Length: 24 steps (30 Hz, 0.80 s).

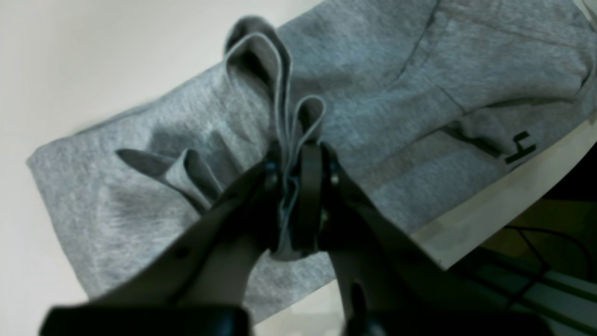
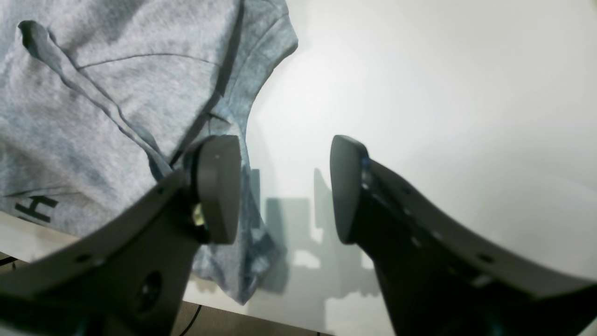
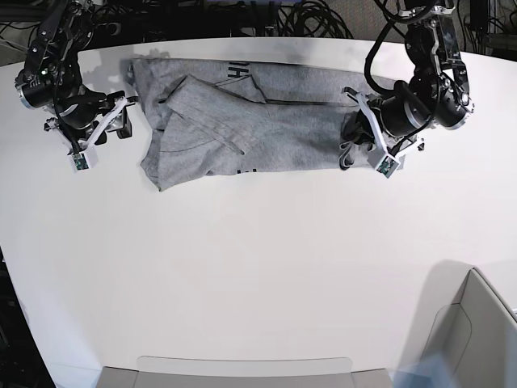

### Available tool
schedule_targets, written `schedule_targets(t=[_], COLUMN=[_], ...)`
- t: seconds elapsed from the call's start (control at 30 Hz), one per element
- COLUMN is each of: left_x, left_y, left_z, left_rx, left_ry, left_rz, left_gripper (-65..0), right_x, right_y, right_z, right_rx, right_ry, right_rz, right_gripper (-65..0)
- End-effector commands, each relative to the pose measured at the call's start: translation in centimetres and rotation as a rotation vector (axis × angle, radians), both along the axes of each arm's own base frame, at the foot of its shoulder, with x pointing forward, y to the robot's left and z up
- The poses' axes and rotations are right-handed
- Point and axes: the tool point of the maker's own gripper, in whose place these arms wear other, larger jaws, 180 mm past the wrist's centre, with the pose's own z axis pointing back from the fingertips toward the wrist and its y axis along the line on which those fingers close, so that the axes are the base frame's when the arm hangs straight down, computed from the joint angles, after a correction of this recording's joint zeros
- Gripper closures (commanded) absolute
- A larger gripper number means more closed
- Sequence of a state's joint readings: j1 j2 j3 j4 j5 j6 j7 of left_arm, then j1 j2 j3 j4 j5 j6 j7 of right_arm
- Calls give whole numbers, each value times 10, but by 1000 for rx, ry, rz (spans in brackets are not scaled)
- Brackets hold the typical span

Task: Fold the T-shirt properly
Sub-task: 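Grasp the strip's end with the left gripper and fold it toward the right gripper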

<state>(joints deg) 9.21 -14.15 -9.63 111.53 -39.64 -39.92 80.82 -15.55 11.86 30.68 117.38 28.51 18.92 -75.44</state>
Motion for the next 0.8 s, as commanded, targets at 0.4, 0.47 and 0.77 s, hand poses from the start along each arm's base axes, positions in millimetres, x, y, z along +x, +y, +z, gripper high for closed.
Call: schedule_targets(t=[0.4,0.47,0.77], left_x=[9,12,22], left_y=[-34,-34,-27], left_z=[-5,-3,10], left_rx=[60,59,66], left_ry=[-24,-31,-78], left_rz=[-24,-19,4], left_gripper=[0,0,0], right_x=[5,5,4], right_y=[3,4,5], right_z=[7,7,6], right_rx=[8,11,17], right_ry=[-33,-33,-32], right_rz=[9,8,7], right_gripper=[-305,-305,-305])
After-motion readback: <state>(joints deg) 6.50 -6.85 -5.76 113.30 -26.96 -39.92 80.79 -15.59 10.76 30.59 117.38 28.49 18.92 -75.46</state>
